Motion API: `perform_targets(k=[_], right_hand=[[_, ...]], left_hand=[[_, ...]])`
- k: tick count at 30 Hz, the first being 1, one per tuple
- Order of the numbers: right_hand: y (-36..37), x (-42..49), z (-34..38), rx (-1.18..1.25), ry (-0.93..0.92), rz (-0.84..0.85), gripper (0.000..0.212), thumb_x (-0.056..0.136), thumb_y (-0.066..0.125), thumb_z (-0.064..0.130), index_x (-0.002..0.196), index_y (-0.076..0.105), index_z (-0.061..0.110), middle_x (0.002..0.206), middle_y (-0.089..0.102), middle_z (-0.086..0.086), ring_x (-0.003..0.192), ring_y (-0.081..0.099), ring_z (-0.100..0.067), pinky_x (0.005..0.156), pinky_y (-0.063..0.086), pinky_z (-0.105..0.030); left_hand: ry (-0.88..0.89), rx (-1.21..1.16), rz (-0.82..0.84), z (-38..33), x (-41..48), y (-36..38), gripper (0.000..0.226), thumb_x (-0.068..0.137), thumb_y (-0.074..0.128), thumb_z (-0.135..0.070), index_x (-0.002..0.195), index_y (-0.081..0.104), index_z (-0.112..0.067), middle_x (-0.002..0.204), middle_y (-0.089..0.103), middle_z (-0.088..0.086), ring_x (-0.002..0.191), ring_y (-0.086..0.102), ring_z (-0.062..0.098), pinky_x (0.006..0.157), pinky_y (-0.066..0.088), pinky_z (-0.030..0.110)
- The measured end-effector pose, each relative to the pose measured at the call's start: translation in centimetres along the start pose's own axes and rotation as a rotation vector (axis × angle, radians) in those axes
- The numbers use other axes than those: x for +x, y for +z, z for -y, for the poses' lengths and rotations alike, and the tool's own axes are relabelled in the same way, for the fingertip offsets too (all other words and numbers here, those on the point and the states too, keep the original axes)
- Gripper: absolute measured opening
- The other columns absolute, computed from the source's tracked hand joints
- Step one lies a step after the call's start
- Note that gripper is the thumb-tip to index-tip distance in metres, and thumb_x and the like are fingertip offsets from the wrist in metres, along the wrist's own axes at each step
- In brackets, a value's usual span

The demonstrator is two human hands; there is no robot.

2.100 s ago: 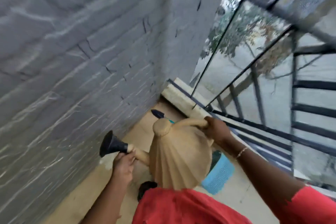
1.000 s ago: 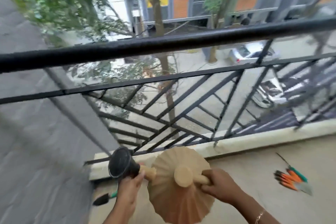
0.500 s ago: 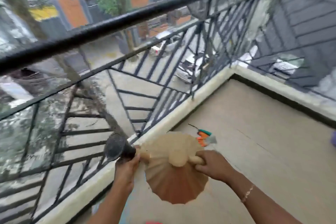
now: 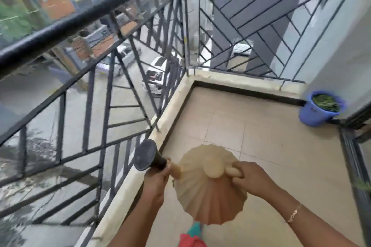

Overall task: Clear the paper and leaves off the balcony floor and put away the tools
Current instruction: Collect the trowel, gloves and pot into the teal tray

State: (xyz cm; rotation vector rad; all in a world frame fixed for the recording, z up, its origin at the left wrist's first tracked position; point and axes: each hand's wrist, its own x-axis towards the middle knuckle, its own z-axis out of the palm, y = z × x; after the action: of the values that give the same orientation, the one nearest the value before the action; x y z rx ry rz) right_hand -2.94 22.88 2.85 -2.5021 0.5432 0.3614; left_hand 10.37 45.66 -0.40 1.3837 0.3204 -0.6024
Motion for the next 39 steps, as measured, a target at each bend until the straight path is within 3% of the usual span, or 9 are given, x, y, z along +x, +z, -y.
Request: perform_targets(k=[3, 6, 10, 14, 21, 23, 26, 31, 39], right_hand=[[-3.4, 4.7, -2.1, 0.011, 0.067, 0.033, 0.011, 0.075, 0.056, 0.02, 0.069, 0.046, 0.021, 0.069, 0.053, 0.005, 0.075, 0.054, -0.02, 0.052, 0.029, -0.018], [-6.6, 9.2, -4.3, 0.051, 0.116, 0.015, 0.018, 0.075, 0.054, 0.018, 0.066, 0.04, 0.026, 0.063, 0.043, 0.009, 0.073, 0.05, -0.017, 0.052, 0.029, -0.017], [-10.0, 13.7, -7.9, 0.109, 0.184, -0.026, 0.008, 0.078, 0.052, 0.016, 0.084, 0.048, 0.022, 0.076, 0.048, 0.008, 0.08, 0.049, -0.015, 0.058, 0.032, -0.022], [-13.6, 17.5, -13.2, 0.12, 0.258, -0.082, 0.012, 0.08, 0.049, 0.013, 0.088, 0.049, 0.021, 0.088, 0.047, 0.005, 0.097, 0.055, -0.022, 0.067, 0.029, -0.024], [-20.4, 24.9, -25.3, 0.107, 0.391, -0.117, 0.025, 0.081, 0.047, 0.013, 0.106, 0.053, 0.016, 0.112, 0.059, -0.011, 0.104, 0.057, -0.03, 0.073, 0.037, -0.029], [-22.6, 26.6, -28.7, 0.082, 0.389, -0.1, 0.027, 0.082, 0.05, 0.016, 0.109, 0.051, 0.018, 0.115, 0.059, -0.01, 0.107, 0.055, -0.031, 0.078, 0.041, -0.032], [-26.5, 29.2, -33.6, 0.057, 0.402, -0.117, 0.028, 0.083, 0.052, 0.021, 0.111, 0.05, 0.022, 0.116, 0.059, -0.009, 0.108, 0.055, -0.03, 0.078, 0.04, -0.032], [-32.0, 34.1, -40.2, 0.016, 0.431, -0.097, 0.025, 0.082, 0.055, 0.02, 0.106, 0.056, 0.016, 0.112, 0.062, -0.011, 0.104, 0.057, -0.032, 0.075, 0.042, -0.033], [-37.7, 41.3, -50.3, 0.059, 0.489, -0.07, 0.017, 0.082, 0.056, 0.02, 0.097, 0.055, 0.013, 0.109, 0.062, -0.008, 0.1, 0.057, -0.029, 0.067, 0.031, -0.031]], left_hand=[[-0.033, 0.026, 0.031, -1.5, 5.0, 4.6, 0.024, 0.084, 0.06, 0.006, 0.105, 0.063, -0.004, 0.097, 0.065, 0.013, 0.074, 0.064, 0.013, 0.055, 0.05, 0.018], [-0.005, 0.106, 0.061, -3.8, 9.5, 9.3, 0.032, 0.075, 0.073, -0.003, 0.106, 0.066, -0.003, 0.091, 0.072, 0.006, 0.078, 0.06, 0.017, 0.07, 0.048, 0.027], [-0.008, 0.164, 0.126, -6.2, 15.2, 16.4, 0.025, 0.079, 0.061, 0.016, 0.093, 0.065, -0.004, 0.099, 0.067, 0.014, 0.082, 0.06, 0.019, 0.086, 0.049, 0.03], [0.025, 0.222, 0.215, -7.1, 20.2, 24.5, 0.031, 0.06, 0.075, 0.012, 0.083, 0.07, -0.009, 0.091, 0.07, 0.013, 0.077, 0.061, 0.019, 0.064, 0.054, 0.019], [0.072, 0.253, 0.274, -6.4, 27.2, 40.8, 0.027, 0.077, 0.056, 0.023, 0.092, 0.06, 0.002, 0.08, 0.068, 0.005, 0.055, 0.063, -0.004, 0.055, 0.049, 0.005], [0.001, 0.266, 0.287, -6.0, 29.0, 45.2, 0.031, 0.071, 0.068, 0.015, 0.098, 0.062, 0.001, 0.092, 0.068, 0.013, 0.061, 0.066, 0.0, 0.06, 0.053, 0.009], [-0.076, 0.226, 0.326, -6.5, 31.3, 51.8, 0.054, 0.046, 0.083, 0.001, 0.097, 0.065, -0.003, 0.103, 0.065, 0.022, 0.086, 0.066, 0.023, 0.084, 0.055, 0.032], [-0.057, 0.229, 0.295, -6.1, 34.7, 61.9, 0.033, 0.075, 0.058, 0.022, 0.085, 0.063, -0.01, 0.091, 0.064, 0.008, 0.082, 0.057, 0.015, 0.061, 0.052, 0.009], [-0.186, 0.244, 0.324, -4.1, 42.5, 73.9, 0.032, 0.08, 0.054, 0.02, 0.093, 0.061, -0.008, 0.09, 0.063, 0.004, 0.085, 0.057, 0.013, 0.059, 0.052, 0.008]])
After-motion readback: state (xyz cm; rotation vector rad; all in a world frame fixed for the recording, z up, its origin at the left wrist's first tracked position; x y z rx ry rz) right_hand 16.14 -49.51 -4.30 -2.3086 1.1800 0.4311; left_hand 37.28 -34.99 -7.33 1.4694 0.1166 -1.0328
